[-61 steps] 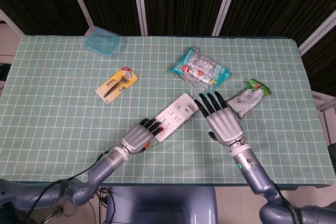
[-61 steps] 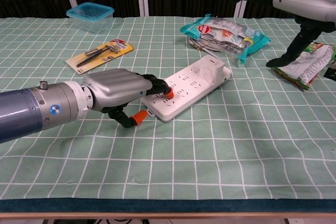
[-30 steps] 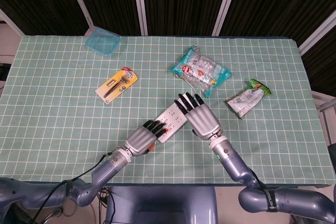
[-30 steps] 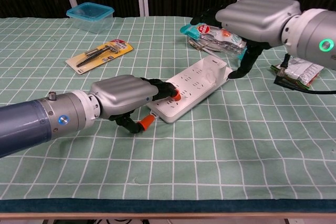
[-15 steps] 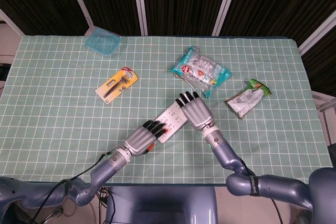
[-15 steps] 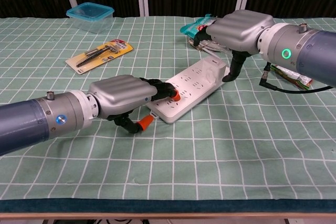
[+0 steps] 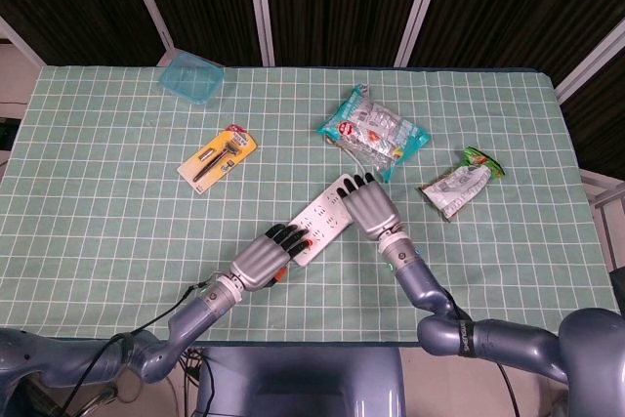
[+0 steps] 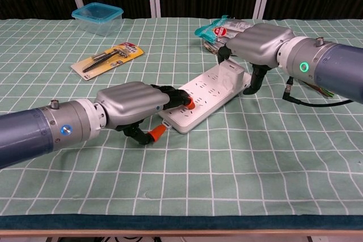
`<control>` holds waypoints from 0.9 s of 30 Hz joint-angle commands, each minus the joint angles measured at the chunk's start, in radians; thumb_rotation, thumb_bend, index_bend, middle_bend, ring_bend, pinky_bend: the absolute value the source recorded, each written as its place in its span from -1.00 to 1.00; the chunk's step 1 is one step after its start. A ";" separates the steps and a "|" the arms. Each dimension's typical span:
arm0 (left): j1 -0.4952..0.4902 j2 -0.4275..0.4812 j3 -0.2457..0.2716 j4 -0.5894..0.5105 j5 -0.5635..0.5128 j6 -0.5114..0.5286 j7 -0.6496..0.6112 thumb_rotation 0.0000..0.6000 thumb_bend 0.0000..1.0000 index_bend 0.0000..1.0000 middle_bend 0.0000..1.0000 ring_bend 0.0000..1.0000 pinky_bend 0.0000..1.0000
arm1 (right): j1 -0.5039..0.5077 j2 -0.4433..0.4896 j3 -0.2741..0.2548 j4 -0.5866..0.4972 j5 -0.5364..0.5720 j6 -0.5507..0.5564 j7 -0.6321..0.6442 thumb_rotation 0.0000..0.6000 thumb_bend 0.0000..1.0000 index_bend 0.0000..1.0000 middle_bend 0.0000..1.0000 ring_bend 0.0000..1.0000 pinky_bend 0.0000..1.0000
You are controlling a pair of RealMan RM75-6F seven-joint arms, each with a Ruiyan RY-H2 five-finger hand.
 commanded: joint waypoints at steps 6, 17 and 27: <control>-0.001 -0.003 0.008 0.009 0.007 -0.002 -0.007 1.00 0.16 -0.68 -0.82 -0.95 -0.70 | 0.016 -0.027 -0.009 0.056 0.006 -0.012 0.018 1.00 -0.43 -0.40 -0.47 -0.51 -0.42; 0.001 -0.016 0.012 0.031 0.004 -0.004 -0.023 1.00 0.16 -0.68 -0.83 -0.95 -0.70 | 0.028 -0.051 -0.021 0.096 -0.009 -0.024 0.056 1.00 -0.36 -0.29 -0.47 -0.51 -0.42; 0.003 -0.018 0.016 0.037 0.008 -0.001 -0.030 1.00 0.16 -0.68 -0.83 -0.95 -0.70 | 0.038 -0.070 -0.030 0.136 -0.009 -0.031 0.067 1.00 -0.28 -0.21 -0.46 -0.51 -0.42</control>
